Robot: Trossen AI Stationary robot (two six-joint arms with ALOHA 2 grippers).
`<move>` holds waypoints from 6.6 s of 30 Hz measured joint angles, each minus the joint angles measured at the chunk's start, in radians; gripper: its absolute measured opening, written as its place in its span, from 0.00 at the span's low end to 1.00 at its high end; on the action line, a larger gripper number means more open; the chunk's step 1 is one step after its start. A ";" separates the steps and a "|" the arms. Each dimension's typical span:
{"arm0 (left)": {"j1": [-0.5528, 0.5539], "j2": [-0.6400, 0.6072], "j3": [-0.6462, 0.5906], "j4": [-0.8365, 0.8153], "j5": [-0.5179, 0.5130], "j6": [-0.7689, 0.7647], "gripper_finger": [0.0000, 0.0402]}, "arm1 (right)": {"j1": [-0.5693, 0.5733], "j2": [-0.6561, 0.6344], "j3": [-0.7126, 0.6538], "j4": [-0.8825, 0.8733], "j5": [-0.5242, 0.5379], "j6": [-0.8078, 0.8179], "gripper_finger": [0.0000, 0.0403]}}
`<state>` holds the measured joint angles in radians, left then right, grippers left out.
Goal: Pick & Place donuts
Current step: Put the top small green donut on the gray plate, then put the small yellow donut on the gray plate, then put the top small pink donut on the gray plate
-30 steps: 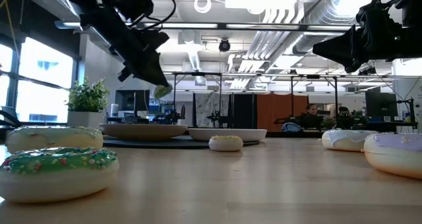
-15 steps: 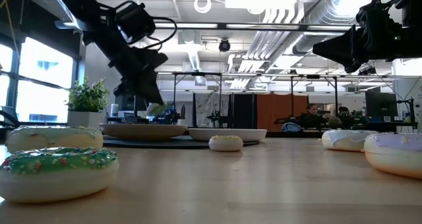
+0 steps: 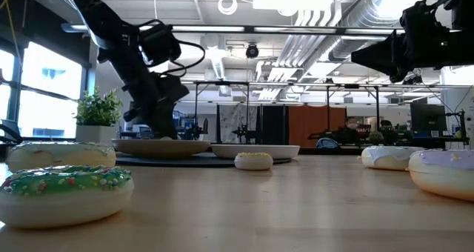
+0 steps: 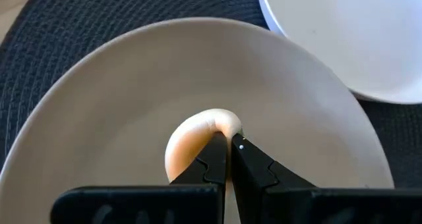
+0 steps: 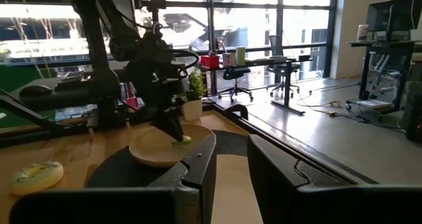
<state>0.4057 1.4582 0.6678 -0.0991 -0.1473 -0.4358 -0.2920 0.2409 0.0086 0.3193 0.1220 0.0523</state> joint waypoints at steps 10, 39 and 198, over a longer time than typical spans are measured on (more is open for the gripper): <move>0.000 0.000 0.000 0.001 -0.012 0.068 0.25 | 0.000 0.000 0.000 0.000 0.004 -0.006 0.21; -0.447 0.123 0.002 0.533 0.090 0.065 0.35 | 0.000 0.001 0.000 0.052 0.134 -0.053 0.21; -0.321 -0.269 -0.142 0.171 0.093 0.170 0.29 | 0.240 0.828 0.827 -1.357 0.163 0.462 0.21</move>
<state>0.0845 1.1892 0.5255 0.0719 -0.0544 -0.2661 -0.0525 1.0687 0.8352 -1.0373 0.2849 0.5146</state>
